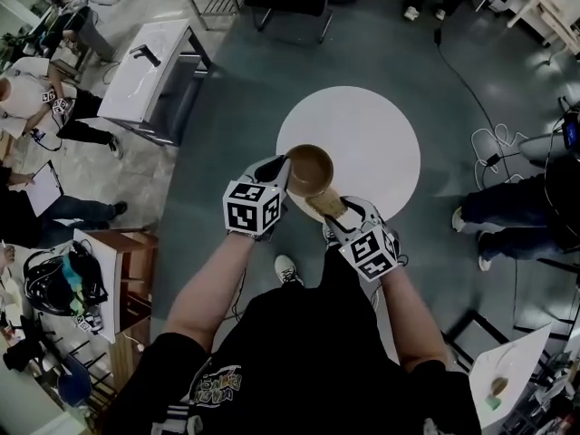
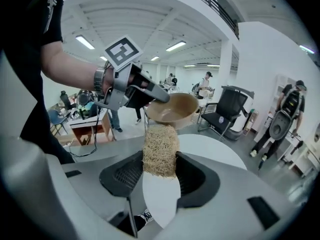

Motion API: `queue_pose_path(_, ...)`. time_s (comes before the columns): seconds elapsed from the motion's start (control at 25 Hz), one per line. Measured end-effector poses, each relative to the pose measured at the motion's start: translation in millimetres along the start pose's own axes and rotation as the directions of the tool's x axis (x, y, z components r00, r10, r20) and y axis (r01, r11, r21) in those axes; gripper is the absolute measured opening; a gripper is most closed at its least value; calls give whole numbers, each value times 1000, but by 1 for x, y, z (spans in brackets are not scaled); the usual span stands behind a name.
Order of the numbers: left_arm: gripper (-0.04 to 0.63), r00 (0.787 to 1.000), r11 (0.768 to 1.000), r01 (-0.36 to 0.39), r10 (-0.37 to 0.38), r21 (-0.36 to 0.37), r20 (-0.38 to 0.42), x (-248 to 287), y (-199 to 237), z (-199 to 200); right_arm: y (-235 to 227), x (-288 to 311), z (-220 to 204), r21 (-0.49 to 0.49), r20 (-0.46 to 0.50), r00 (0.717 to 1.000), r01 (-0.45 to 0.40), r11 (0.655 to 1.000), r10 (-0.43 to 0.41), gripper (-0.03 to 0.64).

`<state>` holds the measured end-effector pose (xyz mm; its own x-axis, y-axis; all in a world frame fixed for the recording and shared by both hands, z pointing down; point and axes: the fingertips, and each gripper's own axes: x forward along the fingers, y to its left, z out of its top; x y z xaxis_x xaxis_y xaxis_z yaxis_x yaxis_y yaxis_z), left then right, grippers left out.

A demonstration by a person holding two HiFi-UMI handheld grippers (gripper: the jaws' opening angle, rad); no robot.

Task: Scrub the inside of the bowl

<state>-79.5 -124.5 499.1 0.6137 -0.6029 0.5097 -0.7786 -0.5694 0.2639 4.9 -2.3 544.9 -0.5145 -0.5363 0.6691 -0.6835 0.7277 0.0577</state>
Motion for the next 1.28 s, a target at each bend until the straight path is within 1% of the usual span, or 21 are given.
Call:
queue_pose_path(0.08, 20, 1000, 1000, -2, 3, 4, -31, 9, -1, -9, -22, -6, -10, 47, -9, 999, 36, 998, -36, 213)
queue_pose_path(0.24, 20, 998, 1000, 3, -5, -29, -63, 28, -5, -18, -62, -13, -21, 53, -39, 994, 105, 993, -103, 213)
queue_pose_path(0.32, 20, 996, 1000, 2, -5, -29, -84, 40, -6, -22, -81, -14, -28, 99, -35, 990, 143, 985, -140, 213)
queue_pose_path(0.44, 20, 992, 1000, 1, -3, -20, -127, 58, -10, -38, -113, -15, -43, 239, -7, 978, 204, 949, -208, 213)
queue_pose_path(0.56, 20, 988, 999, -12, 5, -46, -155, 80, -11, -53, -145, -12, -70, 309, -47, 961, 274, 911, -274, 213)
queue_pose_path(0.72, 20, 983, 998, -35, 24, -61, -183, 111, -10, -68, -175, 2, -105, 378, -109, 957, 290, 879, -269, 213)
queue_pose_path(0.92, 20, 973, 994, -79, 61, -75, -221, 148, 1, -87, -203, 28, -136, 450, -139, 960, 280, 848, -243, 213)
queue_pose_path(1.08, 20, 964, 991, -102, 78, -83, -254, 172, 11, -99, -217, 51, -149, 468, -152, 965, 262, 844, -216, 213)
queue_pose_path(1.28, 21, 957, 985, -138, 106, -101, -272, 188, 29, -103, -234, 71, -156, 474, -168, 965, 260, 841, -203, 213)
